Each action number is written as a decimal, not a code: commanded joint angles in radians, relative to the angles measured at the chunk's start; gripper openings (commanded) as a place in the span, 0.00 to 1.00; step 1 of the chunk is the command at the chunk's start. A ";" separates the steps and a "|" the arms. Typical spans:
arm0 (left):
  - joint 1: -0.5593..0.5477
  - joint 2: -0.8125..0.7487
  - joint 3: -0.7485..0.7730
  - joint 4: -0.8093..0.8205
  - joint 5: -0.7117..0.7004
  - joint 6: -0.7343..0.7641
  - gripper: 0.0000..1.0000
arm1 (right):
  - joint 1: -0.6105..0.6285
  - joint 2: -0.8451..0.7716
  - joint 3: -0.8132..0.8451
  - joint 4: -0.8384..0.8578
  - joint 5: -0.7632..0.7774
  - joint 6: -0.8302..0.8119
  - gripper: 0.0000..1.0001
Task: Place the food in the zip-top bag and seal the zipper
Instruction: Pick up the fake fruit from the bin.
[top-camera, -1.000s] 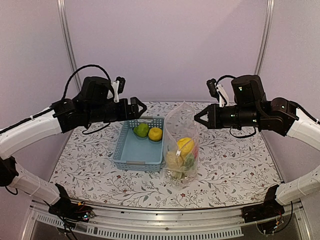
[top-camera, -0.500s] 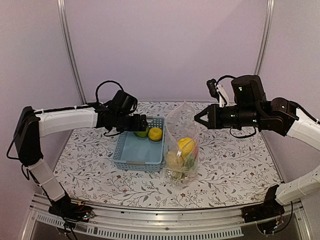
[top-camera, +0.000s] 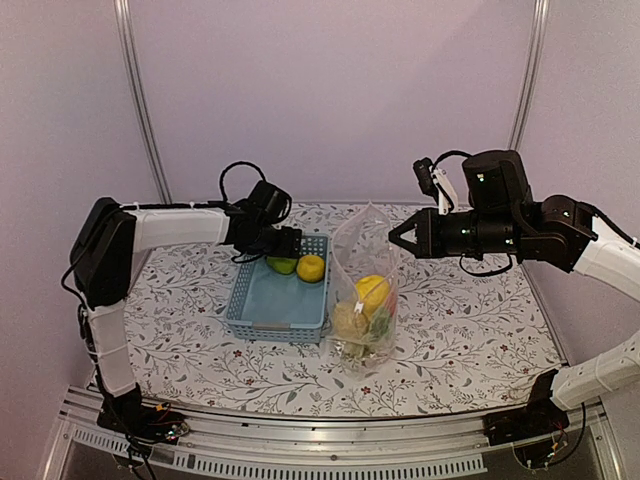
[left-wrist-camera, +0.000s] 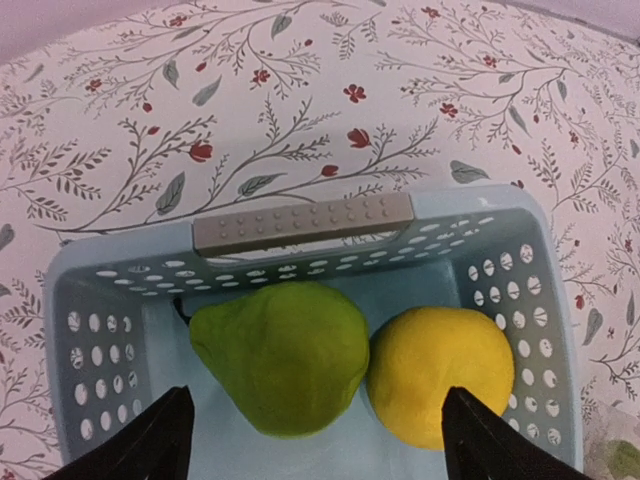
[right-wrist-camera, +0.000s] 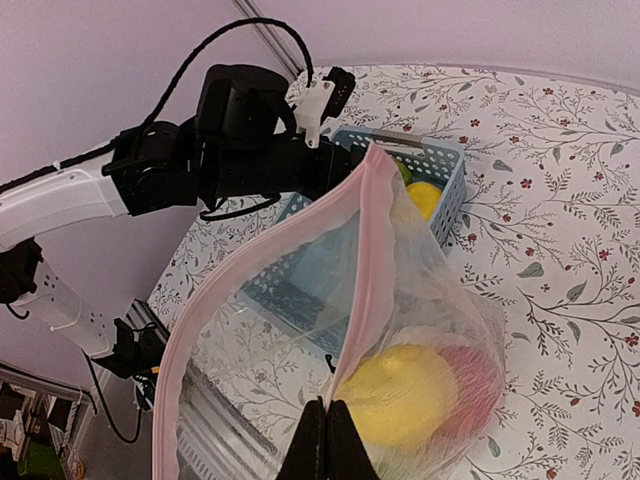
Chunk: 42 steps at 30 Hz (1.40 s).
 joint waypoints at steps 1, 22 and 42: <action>0.030 0.068 0.056 0.006 0.005 0.041 0.85 | 0.007 -0.008 0.027 -0.002 -0.003 -0.014 0.00; 0.050 0.217 0.137 -0.025 0.013 0.074 0.78 | 0.007 -0.011 0.029 -0.012 -0.001 -0.018 0.00; 0.043 0.036 0.035 -0.003 0.002 0.050 0.58 | 0.008 -0.011 0.027 -0.011 0.002 -0.018 0.00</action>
